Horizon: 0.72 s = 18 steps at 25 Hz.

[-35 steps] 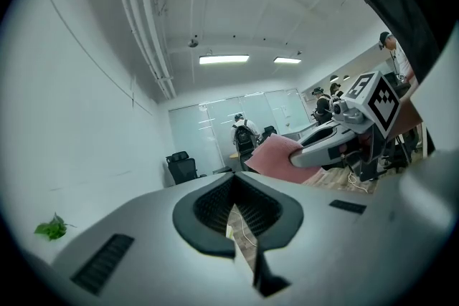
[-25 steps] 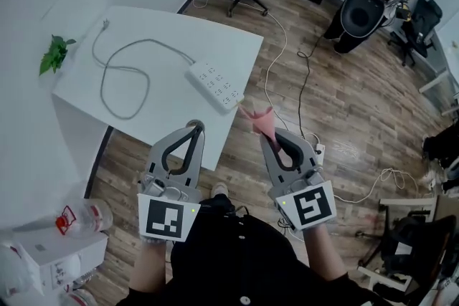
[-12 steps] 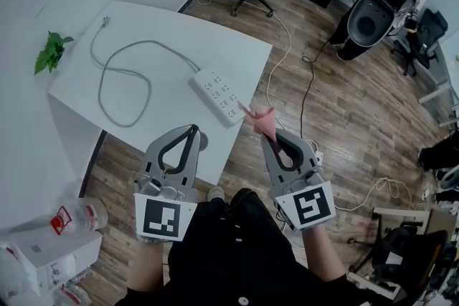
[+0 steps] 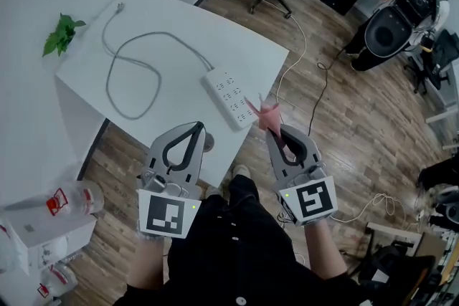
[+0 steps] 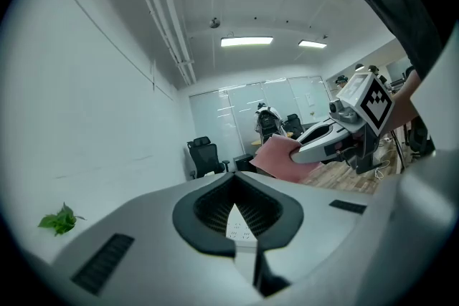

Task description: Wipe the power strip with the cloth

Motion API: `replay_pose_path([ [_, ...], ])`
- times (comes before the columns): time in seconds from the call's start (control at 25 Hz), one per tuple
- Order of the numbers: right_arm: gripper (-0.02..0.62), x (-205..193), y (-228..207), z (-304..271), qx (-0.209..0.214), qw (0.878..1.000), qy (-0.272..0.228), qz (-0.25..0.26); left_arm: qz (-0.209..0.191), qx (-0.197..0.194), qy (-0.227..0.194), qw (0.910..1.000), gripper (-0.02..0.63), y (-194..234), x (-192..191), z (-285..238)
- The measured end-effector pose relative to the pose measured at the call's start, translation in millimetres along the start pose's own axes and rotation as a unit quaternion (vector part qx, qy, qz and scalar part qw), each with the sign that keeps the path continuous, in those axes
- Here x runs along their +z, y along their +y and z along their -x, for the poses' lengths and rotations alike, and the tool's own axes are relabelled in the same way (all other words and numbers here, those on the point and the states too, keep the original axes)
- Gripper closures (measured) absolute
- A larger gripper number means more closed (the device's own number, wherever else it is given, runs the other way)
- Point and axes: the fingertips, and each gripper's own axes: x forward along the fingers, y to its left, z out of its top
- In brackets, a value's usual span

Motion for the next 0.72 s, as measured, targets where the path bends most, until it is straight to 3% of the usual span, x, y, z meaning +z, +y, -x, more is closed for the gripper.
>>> replay_pose_path([
  [0.52,0.548,-14,-42,-71,0.056,0.997,0.016,0.039,0.013,0.055,0.019,0.9982,0.597,21,-11,-20],
  [0.72,0.548,-28,-55,-101,0.085,0.994,0.025,0.057,0.025,0.088,0.045,0.9948,0.597,25,-20,-22],
])
